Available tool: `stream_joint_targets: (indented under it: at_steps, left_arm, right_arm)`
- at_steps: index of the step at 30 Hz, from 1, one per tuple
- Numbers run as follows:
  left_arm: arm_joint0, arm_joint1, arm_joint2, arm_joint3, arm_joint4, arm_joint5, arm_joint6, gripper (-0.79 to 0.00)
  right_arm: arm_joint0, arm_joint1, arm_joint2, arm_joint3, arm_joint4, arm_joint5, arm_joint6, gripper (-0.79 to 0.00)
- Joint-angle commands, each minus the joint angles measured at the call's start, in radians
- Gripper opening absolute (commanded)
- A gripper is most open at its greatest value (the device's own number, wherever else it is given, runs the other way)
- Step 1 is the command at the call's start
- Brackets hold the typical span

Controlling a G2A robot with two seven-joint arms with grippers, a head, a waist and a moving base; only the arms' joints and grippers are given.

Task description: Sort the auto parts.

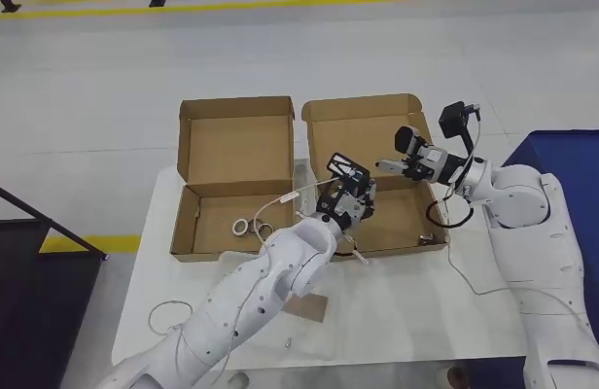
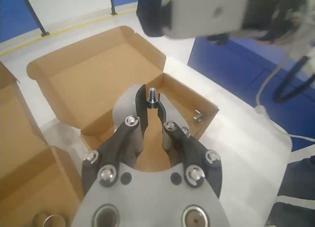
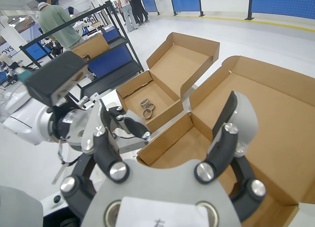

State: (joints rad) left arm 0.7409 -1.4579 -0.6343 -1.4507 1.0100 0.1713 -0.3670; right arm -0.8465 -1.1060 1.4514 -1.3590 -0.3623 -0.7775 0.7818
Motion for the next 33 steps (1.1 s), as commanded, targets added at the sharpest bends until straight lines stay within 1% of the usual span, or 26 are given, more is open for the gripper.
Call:
stream_joint_targets:
  at_steps: [1, 5, 7, 10, 11, 12, 13, 15, 18, 21, 23, 24, 26, 29, 33]
  left_arm:
    - [-0.017, -0.009, 0.009, 0.034, 0.001, 0.0, -0.052, -0.785]
    - [-0.043, -0.026, 0.04, 0.095, 0.04, -0.004, -0.135, -0.785]
    - [-0.059, -0.037, 0.057, 0.129, 0.067, 0.008, -0.183, -0.785]
    - [-0.091, -0.055, 0.087, 0.177, 0.121, 0.03, -0.262, -0.785]
    - [-0.1, -0.062, 0.094, 0.191, 0.135, 0.037, -0.274, -0.508]
    - [-0.106, -0.068, 0.098, 0.198, 0.143, 0.045, -0.269, -0.148]
    - [-0.106, -0.074, 0.097, 0.204, 0.14, 0.055, -0.257, 0.0]
    - [-0.108, -0.085, 0.099, 0.209, 0.133, 0.049, -0.246, 0.0]
    - [-0.098, -0.094, 0.078, 0.186, 0.114, 0.051, -0.188, 0.0]
    - [-0.061, -0.091, 0.031, 0.112, 0.06, 0.033, -0.133, 0.0]
    - [-0.023, -0.082, -0.013, 0.034, 0.026, 0.007, -0.104, -0.508]
    - [0.005, -0.075, -0.042, -0.011, -0.009, -0.012, -0.097, -0.785]
    - [0.057, -0.055, -0.094, -0.102, -0.018, -0.063, -0.127, -0.785]
    - [0.161, -0.017, -0.186, -0.265, -0.024, -0.14, -0.231, -0.785]
    - [0.333, 0.031, -0.319, -0.502, 0.007, -0.204, -0.378, -0.785]
  right_arm:
    - [-0.008, 0.003, 0.019, -0.008, -0.026, 0.041, -0.037, 0.0]
    - [-0.024, 0.014, 0.08, -0.015, -0.083, 0.131, -0.108, 0.0]
    - [-0.025, 0.017, 0.087, -0.021, -0.083, 0.149, -0.115, 0.0]
    - [-0.024, 0.018, 0.088, -0.023, -0.07, 0.15, -0.116, 0.0]
    - [-0.024, 0.018, 0.088, -0.023, -0.07, 0.15, -0.116, 0.0]
    - [-0.024, 0.018, 0.088, -0.023, -0.07, 0.15, -0.116, 0.0]
    - [-0.024, 0.018, 0.088, -0.023, -0.07, 0.15, -0.116, 0.0]
    - [-0.024, 0.018, 0.088, -0.023, -0.07, 0.15, -0.116, 0.0]
    - [-0.024, 0.018, 0.088, -0.023, -0.07, 0.15, -0.116, 0.0]
    - [-0.024, 0.018, 0.088, -0.023, -0.07, 0.15, -0.116, 0.0]
    - [-0.024, 0.018, 0.088, -0.023, -0.07, 0.15, -0.116, 0.0]
    - [-0.024, 0.018, 0.088, -0.023, -0.07, 0.15, -0.116, 0.0]
    - [-0.024, 0.018, 0.088, -0.023, -0.07, 0.15, -0.116, 0.0]
    - [-0.024, 0.018, 0.088, -0.023, -0.07, 0.15, -0.116, 0.0]
    - [-0.024, 0.018, 0.088, -0.023, -0.07, 0.15, -0.116, 0.0]
